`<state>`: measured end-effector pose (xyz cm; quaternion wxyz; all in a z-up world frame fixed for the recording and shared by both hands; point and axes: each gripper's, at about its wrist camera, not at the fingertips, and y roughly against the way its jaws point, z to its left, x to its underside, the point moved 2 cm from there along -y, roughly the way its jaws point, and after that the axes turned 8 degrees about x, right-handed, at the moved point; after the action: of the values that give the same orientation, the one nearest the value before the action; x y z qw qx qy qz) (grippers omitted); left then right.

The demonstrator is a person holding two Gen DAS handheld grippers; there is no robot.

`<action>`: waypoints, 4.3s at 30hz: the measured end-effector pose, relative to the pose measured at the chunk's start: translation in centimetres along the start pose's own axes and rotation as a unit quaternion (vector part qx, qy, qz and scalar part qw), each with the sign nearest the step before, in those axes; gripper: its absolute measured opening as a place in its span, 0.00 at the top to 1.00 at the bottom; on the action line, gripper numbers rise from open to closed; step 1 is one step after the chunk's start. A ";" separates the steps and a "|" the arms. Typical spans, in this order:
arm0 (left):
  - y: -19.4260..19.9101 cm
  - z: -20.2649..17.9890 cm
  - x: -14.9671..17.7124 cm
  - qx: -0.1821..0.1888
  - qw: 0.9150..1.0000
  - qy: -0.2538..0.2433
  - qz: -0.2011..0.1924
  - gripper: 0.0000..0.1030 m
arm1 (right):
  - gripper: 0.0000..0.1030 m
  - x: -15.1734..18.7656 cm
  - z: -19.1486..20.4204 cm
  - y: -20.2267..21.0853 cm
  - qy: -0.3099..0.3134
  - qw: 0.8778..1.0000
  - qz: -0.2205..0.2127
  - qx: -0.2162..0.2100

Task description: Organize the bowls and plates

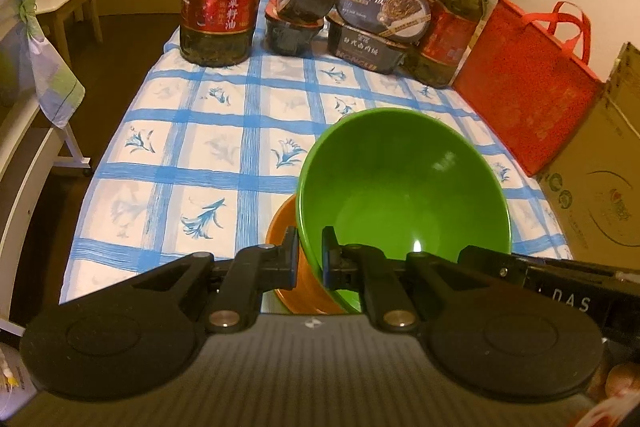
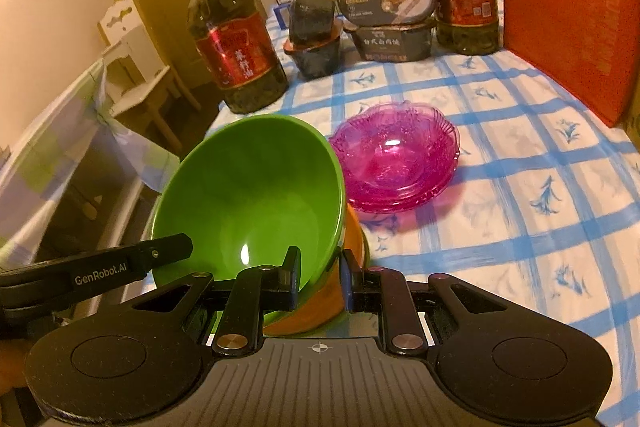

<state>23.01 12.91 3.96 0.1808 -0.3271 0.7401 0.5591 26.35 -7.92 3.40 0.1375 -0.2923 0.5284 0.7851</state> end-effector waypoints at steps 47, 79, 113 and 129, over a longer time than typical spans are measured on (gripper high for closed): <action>-3.1 2.0 1.3 -0.015 1.000 0.008 0.009 0.84 | 0.75 0.4 -0.9 -4.2 0.028 0.999 0.023 0.005; 4.7 -2.1 12.9 -0.059 0.998 0.022 -0.016 0.25 | 0.35 12.4 -5.9 4.0 0.005 0.997 0.054 0.058; 5.3 -2.0 14.8 -0.032 0.999 0.043 0.000 0.22 | 0.34 14.0 -6.4 4.6 -0.003 0.996 0.062 0.057; 4.8 -1.1 12.1 -0.017 0.998 0.057 -0.015 0.20 | 0.34 11.5 -6.8 3.8 -0.037 0.997 0.049 0.040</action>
<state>11.14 9.21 0.03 0.1413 -0.3720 0.7348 0.5493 17.41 -16.76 -2.49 0.1305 -0.2310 0.5675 0.7795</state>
